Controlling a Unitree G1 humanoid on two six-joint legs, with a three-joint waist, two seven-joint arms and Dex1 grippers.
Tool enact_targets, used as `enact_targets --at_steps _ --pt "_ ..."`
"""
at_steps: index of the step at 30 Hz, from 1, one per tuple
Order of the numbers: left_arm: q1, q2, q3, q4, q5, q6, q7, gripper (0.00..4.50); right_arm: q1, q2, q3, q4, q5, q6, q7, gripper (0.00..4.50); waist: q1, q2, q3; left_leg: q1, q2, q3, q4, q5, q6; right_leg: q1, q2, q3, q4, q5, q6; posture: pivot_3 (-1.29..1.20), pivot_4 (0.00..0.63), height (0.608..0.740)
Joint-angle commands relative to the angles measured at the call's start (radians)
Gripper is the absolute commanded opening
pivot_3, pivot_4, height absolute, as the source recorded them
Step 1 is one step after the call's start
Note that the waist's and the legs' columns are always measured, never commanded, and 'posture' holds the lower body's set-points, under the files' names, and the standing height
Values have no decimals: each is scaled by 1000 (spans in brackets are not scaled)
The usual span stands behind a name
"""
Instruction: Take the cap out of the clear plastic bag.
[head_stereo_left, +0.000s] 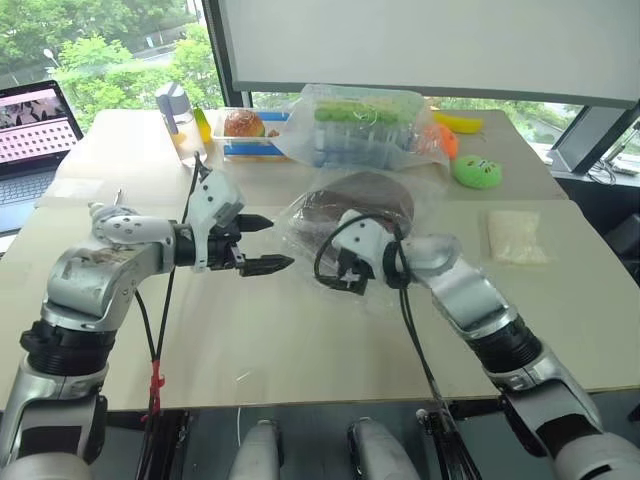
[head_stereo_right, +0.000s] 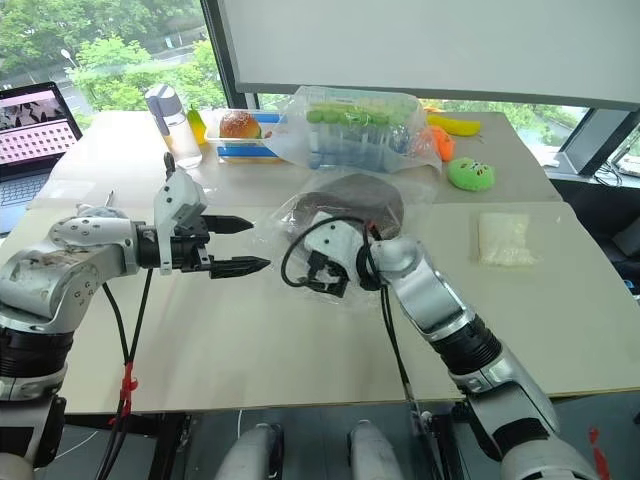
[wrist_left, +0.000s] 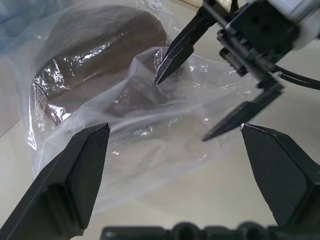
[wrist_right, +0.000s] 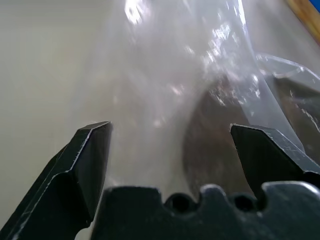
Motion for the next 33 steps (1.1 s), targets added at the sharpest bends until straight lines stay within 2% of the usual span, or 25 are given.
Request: enact_targets --at_steps 1,7,11,16,21,24,26,29,33 --pt "-11 22 6 -13 5 -19 -21 4500 -19 11 -27 3 -38 -86 -26 3539 -3 0 0 0 0 0 0 0 0 0 0 0 0 0 0 0 150 740" --pt "-8 20 3 -32 -16 -2 -48 4500 -70 16 -92 12 -43 -178 -37 1448 -2 0 0 0 0 0 0 0 0 0 0 0 0 0 0 0 150 740" --pt "-7 26 14 -63 -69 36 -89 4500 -89 52 -153 2 17 -162 -18 76 0 0 0 0 0 0 0 0 0 0 0 0 0 0 0 0 150 740" --pt "0 43 24 -95 -121 69 -121 4500 -111 86 -201 13 40 -181 -34 30 -2 0 0 0 0 0 0 0 0 0 0 0 0 0 0 0 150 740" --pt "-17 0 13 -60 -109 61 -69 4500 -121 103 -214 2 42 -179 -37 30 0 0 0 0 0 0 0 0 0 1 0 0 1 0 0 0 150 740" --pt "-17 -42 -18 -21 -50 20 -9 4500 -116 105 -218 -8 36 -170 -40 30 0 0 0 0 0 0 0 0 0 0 0 0 1 0 0 0 150 740" --pt "-19 -110 -23 25 -11 -11 68 4500 -113 105 -221 -13 34 -163 -42 30 1 0 0 0 0 0 0 0 0 0 0 0 1 0 0 0 150 740" --pt "-61 -290 32 165 26 88 326 4500 -109 105 -225 -24 35 -154 -43 30 7 0 0 0 0 0 0 0 0 1 0 0 1 1 0 0 150 740" --pt "-41 -525 146 240 -64 245 501 4500 -101 112 -228 -35 35 -138 -47 30 7 -1 -1 0 0 -1 2 0 0 1 0 0 1 1 0 0 150 740"
